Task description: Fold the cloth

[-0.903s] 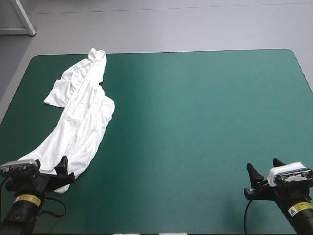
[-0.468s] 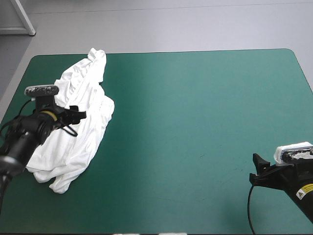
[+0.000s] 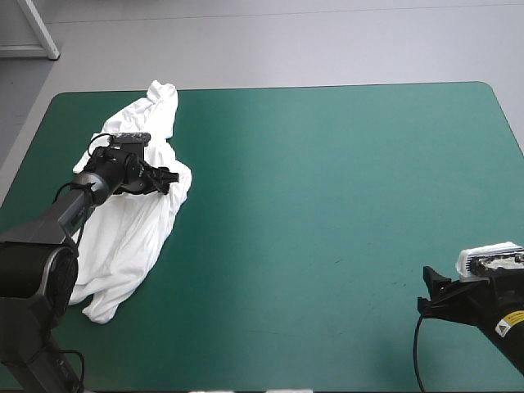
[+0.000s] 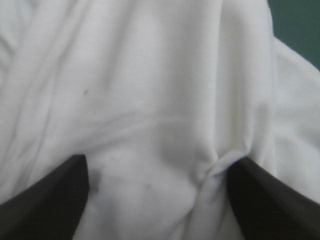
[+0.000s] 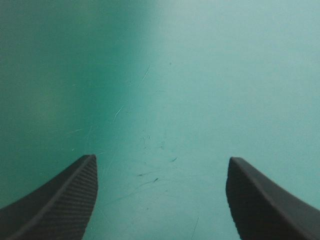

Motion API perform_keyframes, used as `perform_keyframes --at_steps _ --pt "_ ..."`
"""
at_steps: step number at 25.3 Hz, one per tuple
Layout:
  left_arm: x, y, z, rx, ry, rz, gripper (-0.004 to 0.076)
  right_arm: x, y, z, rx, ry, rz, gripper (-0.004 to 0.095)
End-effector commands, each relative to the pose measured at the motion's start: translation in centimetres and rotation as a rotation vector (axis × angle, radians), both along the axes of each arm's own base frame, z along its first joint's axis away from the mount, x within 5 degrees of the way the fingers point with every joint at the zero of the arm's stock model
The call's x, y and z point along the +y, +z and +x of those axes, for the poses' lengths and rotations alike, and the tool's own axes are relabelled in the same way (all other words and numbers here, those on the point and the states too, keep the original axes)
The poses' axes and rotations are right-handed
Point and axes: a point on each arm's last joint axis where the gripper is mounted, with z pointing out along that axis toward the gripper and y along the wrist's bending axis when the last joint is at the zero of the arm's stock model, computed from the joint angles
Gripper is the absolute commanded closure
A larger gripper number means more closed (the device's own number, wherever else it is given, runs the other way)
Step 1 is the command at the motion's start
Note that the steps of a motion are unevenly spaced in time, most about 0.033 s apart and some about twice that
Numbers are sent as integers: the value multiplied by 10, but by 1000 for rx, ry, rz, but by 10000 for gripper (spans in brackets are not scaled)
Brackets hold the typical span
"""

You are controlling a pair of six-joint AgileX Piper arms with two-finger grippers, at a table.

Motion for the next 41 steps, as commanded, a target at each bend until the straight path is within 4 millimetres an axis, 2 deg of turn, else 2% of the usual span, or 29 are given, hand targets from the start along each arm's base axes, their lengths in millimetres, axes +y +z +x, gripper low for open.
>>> perform_keyframes --at_steps 1,3,5,7,9,11,14,16,17,22,26,27,28,29,30,32,34,35,36,37,38,41 --pt "-3 21 10 -97 -17 -30 163 1 13 2 -66 1 14 235" --pt "-5 20 12 -109 -14 -46 211 1 13 2 -68 2 17 235" --pt "-5 19 14 -126 -18 -49 331 1 14 3 -78 2 18 235" --pt "-6 16 17 -142 -25 -50 555 1 18 2 -89 2 20 234" --pt "-12 10 20 -147 -68 -52 729 1 22 1 -102 2 21 235" --pt "-26 5 21 -149 -144 -70 726 0 29 0 -125 2 24 235" --pt "-69 2 16 -151 -358 -76 731 0 43 -3 -168 2 30 235" --pt "-110 5 4 -169 -535 -74 731 0 49 -6 -184 2 33 234" --pt "-154 9 -14 -187 -693 -72 731 0 53 -8 -185 -4 45 235" --pt "-250 19 -75 -214 -1020 -57 733 0 55 -9 -176 -9 63 235" --pt "-305 27 -128 -225 -1210 -73 733 0 52 -10 -142 -9 60 235" --pt "-325 29 -153 -235 -1294 -71 733 0 51 -11 -128 -9 57 235" --pt "-334 31 -166 -245 -1343 -64 733 0 50 -11 -119 -9 56 235" --pt "-348 32 -188 -271 -1439 -34 733 -1 50 -11 -115 -10 52 235" --pt "-353 32 -196 -282 -1474 -15 733 -1 50 -11 -115 -11 51 235" --pt "-358 32 -206 -301 -1522 33 670 -1 50 -11 -116 -14 43 236" --pt "-357 35 -206 -300 -1502 24 449 -2 50 -11 -115 -17 38 236" --pt "-355 41 -207 -301 -1480 4 250 -2 49 -11 -113 -21 41 236" --pt "-353 49 -207 -313 -1454 -9 122 -2 49 -11 -113 -21 41 236" --pt "-350 57 -208 -315 -1426 -23 65 -2 49 -11 -111 -21 40 236" --pt "-348 66 -208 -319 -1403 -32 43 -2 49 -11 -112 -21 39 236" --pt "-326 109 -208 -309 -1277 23 98 -2 50 -11 -114 -23 35 236"
